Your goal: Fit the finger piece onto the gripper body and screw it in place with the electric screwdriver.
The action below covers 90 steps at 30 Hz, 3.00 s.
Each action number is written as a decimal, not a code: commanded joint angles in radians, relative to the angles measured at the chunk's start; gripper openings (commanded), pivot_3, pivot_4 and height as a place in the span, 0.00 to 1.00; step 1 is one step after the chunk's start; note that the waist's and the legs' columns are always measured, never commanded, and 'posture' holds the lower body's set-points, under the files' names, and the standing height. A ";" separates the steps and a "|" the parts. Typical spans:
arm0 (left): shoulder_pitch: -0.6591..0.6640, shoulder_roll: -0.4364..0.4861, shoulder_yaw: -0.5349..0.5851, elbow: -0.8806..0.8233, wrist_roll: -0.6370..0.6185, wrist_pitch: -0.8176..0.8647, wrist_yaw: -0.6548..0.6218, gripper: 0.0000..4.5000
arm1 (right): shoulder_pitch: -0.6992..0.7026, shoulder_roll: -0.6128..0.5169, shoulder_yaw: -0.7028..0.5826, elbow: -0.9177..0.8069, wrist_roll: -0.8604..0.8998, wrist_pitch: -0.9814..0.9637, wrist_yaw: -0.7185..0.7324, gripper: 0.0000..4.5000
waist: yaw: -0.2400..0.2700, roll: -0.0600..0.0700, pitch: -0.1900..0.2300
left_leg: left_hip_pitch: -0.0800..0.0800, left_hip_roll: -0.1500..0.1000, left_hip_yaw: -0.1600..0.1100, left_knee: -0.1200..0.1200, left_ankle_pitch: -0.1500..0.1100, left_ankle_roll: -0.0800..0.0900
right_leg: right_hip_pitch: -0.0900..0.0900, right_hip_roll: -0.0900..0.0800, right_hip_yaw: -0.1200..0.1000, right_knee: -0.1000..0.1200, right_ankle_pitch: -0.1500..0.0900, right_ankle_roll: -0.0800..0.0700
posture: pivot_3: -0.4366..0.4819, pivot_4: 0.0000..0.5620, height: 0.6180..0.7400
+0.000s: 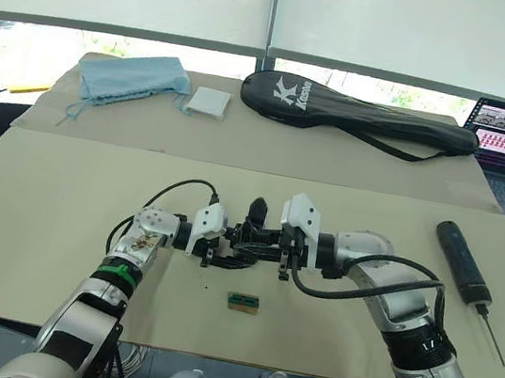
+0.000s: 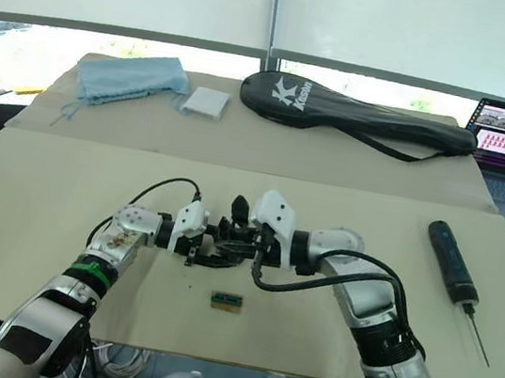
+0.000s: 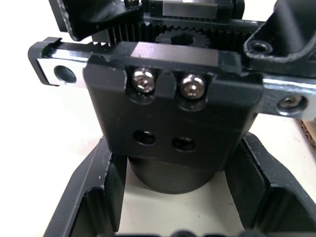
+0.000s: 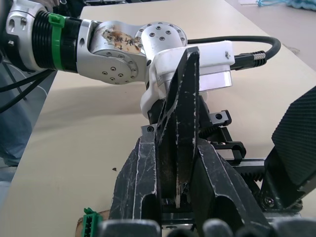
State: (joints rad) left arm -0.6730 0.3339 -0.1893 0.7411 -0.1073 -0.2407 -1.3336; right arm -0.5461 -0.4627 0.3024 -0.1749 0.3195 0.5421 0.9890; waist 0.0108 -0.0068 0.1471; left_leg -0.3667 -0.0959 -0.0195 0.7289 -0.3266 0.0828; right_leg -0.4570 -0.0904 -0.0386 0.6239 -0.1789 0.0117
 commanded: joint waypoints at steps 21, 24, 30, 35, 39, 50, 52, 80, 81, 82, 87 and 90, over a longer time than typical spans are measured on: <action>0.026 0.015 -0.024 -0.041 0.013 0.029 0.001 0.51 | 0.006 -0.004 0.017 0.031 -0.013 0.047 -0.032 0.09 | -0.001 -0.001 -0.004 | 0.002 0.000 0.000 0.000 0.000 0.000 | 0.001 0.000 0.001 0.000 0.000 0.000 | 0.48 0.27 1.00; 0.026 0.015 -0.025 -0.042 0.013 0.030 0.001 0.51 | 0.003 -0.002 0.005 0.018 0.006 0.051 -0.025 0.09 | -0.001 -0.001 -0.004 | 0.002 0.000 0.000 0.000 0.000 0.000 | 0.001 0.000 0.001 0.000 0.000 0.000 | 0.48 0.27 1.00; 0.028 0.017 -0.025 -0.041 0.014 0.031 0.004 0.51 | -0.009 0.017 -0.034 -0.034 0.050 0.014 -0.015 0.20 | -0.001 -0.001 -0.004 | 0.002 0.000 0.000 0.000 0.000 0.000 | 0.001 0.000 0.001 0.000 0.000 0.000 | 0.48 0.27 1.00; 0.031 0.019 -0.025 -0.037 0.015 0.028 0.007 0.51 | -0.026 0.027 -0.054 -0.073 0.086 -0.022 0.014 0.63 | -0.001 -0.001 -0.004 | 0.000 0.000 0.000 0.000 0.000 0.000 | -0.001 0.000 0.000 0.000 0.000 0.000 | 0.48 0.27 1.00; 0.033 0.018 -0.025 -0.035 0.017 0.028 0.015 0.51 | -0.018 -0.004 -0.079 -0.124 0.099 -0.064 0.045 0.95 | -0.001 -0.001 -0.004 | 0.000 0.000 0.000 0.000 0.000 0.000 | -0.001 0.000 0.000 0.000 0.000 0.000 | 0.48 0.27 1.00; 0.046 0.031 0.000 -0.062 -0.007 0.067 0.046 0.99 | 0.017 -0.048 -0.214 -0.180 0.201 -0.177 0.128 1.00 | 0.000 -0.001 -0.004 | 0.000 0.000 0.000 0.000 0.000 0.000 | -0.001 0.000 0.000 -0.001 0.000 0.000 | 0.48 0.27 1.00; 0.062 0.062 0.001 -0.082 -0.007 0.065 0.029 0.99 | 0.033 -0.067 -0.254 -0.211 0.241 -0.168 0.135 1.00 | 0.000 -0.001 -0.003 | -0.001 0.000 0.000 0.000 0.000 0.000 | -0.001 0.000 0.001 -0.001 0.000 0.000 | 0.48 0.27 1.00; 0.182 0.364 0.341 -0.639 -0.492 0.484 -0.007 0.99 | 1.242 0.085 -1.386 -0.362 0.364 -0.288 -0.077 1.00 | 0.001 0.004 0.001 | 0.020 0.001 0.004 -0.019 -0.006 -0.005 | 0.017 0.002 0.010 -0.014 -0.001 0.004 | 0.48 0.27 1.00; 0.180 0.366 0.334 -0.648 -0.504 0.510 -0.015 0.99 | 1.262 0.103 -1.380 -0.367 0.358 -0.303 -0.079 1.00 | 0.000 0.005 0.001 | 0.021 0.001 0.004 -0.019 -0.006 -0.006 | 0.017 0.003 0.011 -0.013 -0.001 0.004 | 0.48 0.27 1.00; 0.178 0.364 0.334 -0.654 -0.515 0.527 -0.015 0.99 | 1.276 0.113 -1.374 -0.371 0.347 -0.315 -0.087 1.00 | -0.001 0.005 0.001 | 0.021 0.002 0.004 -0.019 -0.006 -0.006 | 0.017 0.004 0.012 -0.013 -0.001 0.004 | 0.48 0.27 1.00; 0.147 0.340 0.330 -0.689 -0.542 0.567 -0.004 0.99 | 1.263 -0.036 -1.305 -0.384 0.243 -0.219 -0.190 1.00 | -0.004 0.005 0.002 | 0.024 0.002 0.007 -0.019 -0.007 -0.006 | 0.018 0.005 0.015 -0.013 -0.001 0.004 | 0.48 0.27 1.00; 0.130 0.321 0.331 -0.710 -0.558 0.592 0.017 0.99 | 1.209 -0.184 -1.288 -0.341 0.278 -0.118 -0.197 1.00 | -0.004 0.005 0.002 | 0.025 0.002 0.008 -0.019 -0.007 -0.006 | 0.018 0.005 0.016 -0.013 -0.001 0.004 | 0.48 0.27 1.00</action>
State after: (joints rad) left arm -0.5248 0.6568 0.1325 0.0700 -0.6372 0.3396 -1.3304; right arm 0.6726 -0.6070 -0.9756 -0.5192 0.5611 0.3671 0.7968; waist 0.0067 -0.0022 0.1494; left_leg -0.3421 -0.0940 -0.0106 0.7098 -0.3333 0.0763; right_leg -0.4387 -0.0857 -0.0222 0.6111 -0.1797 0.0159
